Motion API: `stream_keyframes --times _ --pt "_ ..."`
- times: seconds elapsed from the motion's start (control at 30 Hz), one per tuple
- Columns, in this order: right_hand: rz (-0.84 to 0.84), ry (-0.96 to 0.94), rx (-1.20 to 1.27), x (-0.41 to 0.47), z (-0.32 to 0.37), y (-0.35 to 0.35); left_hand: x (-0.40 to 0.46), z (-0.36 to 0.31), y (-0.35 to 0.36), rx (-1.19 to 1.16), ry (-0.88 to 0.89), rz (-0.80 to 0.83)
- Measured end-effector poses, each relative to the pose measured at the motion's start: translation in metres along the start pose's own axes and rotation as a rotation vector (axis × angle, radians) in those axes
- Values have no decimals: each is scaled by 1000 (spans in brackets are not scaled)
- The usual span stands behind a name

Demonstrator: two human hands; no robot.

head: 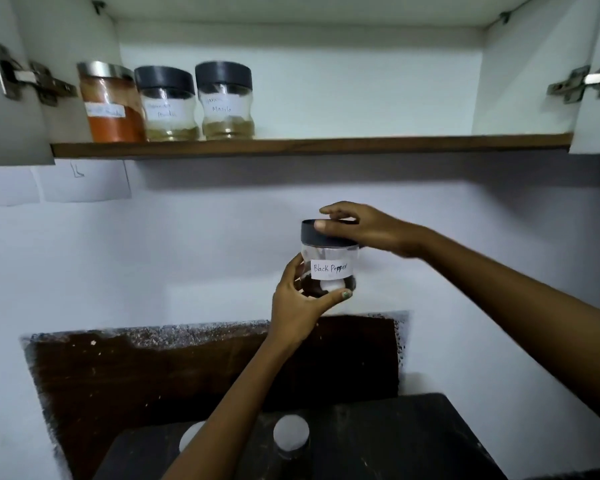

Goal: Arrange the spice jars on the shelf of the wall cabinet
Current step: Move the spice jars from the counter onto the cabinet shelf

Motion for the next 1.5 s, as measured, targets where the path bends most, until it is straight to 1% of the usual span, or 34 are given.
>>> stream_keyframes --times 0.07,0.13,0.17,0.23,0.3,0.4,0.5,0.57,0.7,0.87,1.03,1.13,1.2,1.37,1.5 --pt "-111 -63 153 2 10 -6 19 -19 -9 -10 61 -42" --pt "-217 -114 359 2 21 -12 38 -38 -17 4 114 -62" --pt "-252 -151 426 3 30 -16 48 -51 -21 5 157 -78" --pt "-258 -209 468 3 42 -16 63 -72 -27 6 231 -108" --pt "-246 -278 450 4 54 -12 79 -92 -32 3 299 -151" --pt "-289 -358 392 12 74 -16 108 -122 -41 -2 366 -232" --pt "-307 -446 366 24 95 -29 136 -143 -46 11 423 -245" --pt "-318 -470 343 34 103 -37 150 -149 -48 49 430 -262" --pt "-410 -400 284 60 97 -46 170 -147 -49 153 396 -300" --pt "-416 -391 298 74 90 -40 178 -138 -48 348 404 -398" --pt "-571 -323 138 85 84 -40 181 -136 -45 571 343 -464" --pt "-643 -350 84 88 82 -37 179 -134 -41 701 306 -510" --pt "-699 -347 63 90 79 -36 176 -131 -38 721 308 -519" --pt "-794 -325 -120 103 71 -34 169 -115 -31 688 359 -503" --pt "-881 -336 -206 106 70 -30 171 -113 -33 692 357 -515"
Point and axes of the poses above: each hand's wrist, its own x-axis towards the middle knuckle, its own y-axis out of the palm, z = x × y, the point moved 3 cm from there along x, towards the middle knuckle, and after that the axes turned 5 degrees about y, right-handed, at the moved point
